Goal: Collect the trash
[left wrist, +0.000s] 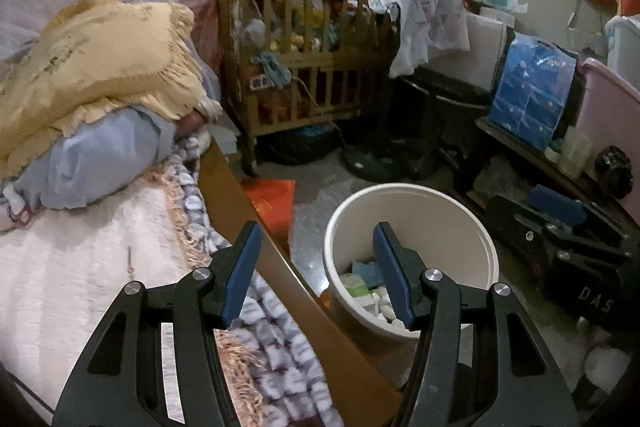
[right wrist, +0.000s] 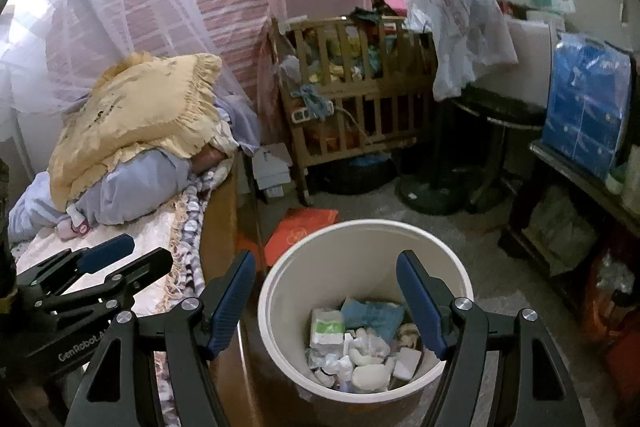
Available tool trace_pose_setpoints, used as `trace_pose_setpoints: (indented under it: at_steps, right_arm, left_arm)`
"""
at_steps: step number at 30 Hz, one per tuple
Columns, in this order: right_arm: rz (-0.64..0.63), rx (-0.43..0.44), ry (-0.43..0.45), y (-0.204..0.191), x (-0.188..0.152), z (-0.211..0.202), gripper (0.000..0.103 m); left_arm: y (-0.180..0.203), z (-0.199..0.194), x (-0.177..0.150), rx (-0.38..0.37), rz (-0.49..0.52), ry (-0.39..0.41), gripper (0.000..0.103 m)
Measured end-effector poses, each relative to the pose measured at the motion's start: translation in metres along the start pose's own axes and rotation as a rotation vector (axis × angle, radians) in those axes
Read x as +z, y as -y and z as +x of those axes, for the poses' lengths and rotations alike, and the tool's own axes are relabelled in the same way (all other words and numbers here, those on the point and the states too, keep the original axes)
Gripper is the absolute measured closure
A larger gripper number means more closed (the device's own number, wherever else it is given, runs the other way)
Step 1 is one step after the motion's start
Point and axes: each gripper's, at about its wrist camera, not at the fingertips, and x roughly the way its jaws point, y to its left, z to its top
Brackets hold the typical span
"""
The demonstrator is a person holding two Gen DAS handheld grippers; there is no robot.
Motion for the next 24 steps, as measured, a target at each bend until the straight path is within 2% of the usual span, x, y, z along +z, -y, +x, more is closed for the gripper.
trace_pose_setpoints:
  at_steps: [11, 15, 24]
  right_arm:
    - [-0.053, -0.018, 0.054, -0.025, 0.004, -0.022, 0.028]
    - [-0.055, -0.025, 0.07, -0.026, 0.003, -0.026, 0.023]
    - [-0.058, -0.032, 0.081, -0.028, 0.003, -0.031, 0.023]
  left_arm:
    - [-0.011, -0.028, 0.001, 0.017, -0.012, 0.062, 0.046]
    - [-0.012, -0.033, 0.0, 0.023, -0.01, 0.075, 0.046]
    - [-0.015, -0.038, -0.002, 0.027, -0.026, 0.091, 0.046]
